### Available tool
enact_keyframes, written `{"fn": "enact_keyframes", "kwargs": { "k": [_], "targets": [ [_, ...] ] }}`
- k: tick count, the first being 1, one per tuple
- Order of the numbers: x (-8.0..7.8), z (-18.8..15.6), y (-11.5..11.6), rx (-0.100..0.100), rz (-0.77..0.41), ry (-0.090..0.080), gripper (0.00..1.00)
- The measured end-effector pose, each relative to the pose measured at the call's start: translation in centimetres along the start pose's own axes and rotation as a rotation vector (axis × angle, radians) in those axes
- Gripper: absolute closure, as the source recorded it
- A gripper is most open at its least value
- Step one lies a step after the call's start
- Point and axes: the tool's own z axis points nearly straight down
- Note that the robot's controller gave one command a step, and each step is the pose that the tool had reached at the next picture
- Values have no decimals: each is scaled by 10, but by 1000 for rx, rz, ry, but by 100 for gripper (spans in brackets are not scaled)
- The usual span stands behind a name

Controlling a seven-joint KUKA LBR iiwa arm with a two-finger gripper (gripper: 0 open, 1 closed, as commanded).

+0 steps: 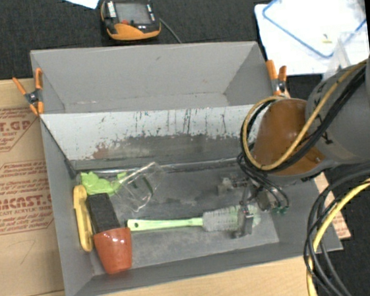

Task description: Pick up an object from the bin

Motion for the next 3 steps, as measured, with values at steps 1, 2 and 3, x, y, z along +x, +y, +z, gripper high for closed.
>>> {"fn": "enact_keyframes", "kwargs": {
  "k": [1,2,3],
  "targets": [
    [31,0,8,-3,388,9,0],
    [32,0,-27,-1,18,-1,0],
    [34,-4,-3,-3,343,8,100]
  ]
}}
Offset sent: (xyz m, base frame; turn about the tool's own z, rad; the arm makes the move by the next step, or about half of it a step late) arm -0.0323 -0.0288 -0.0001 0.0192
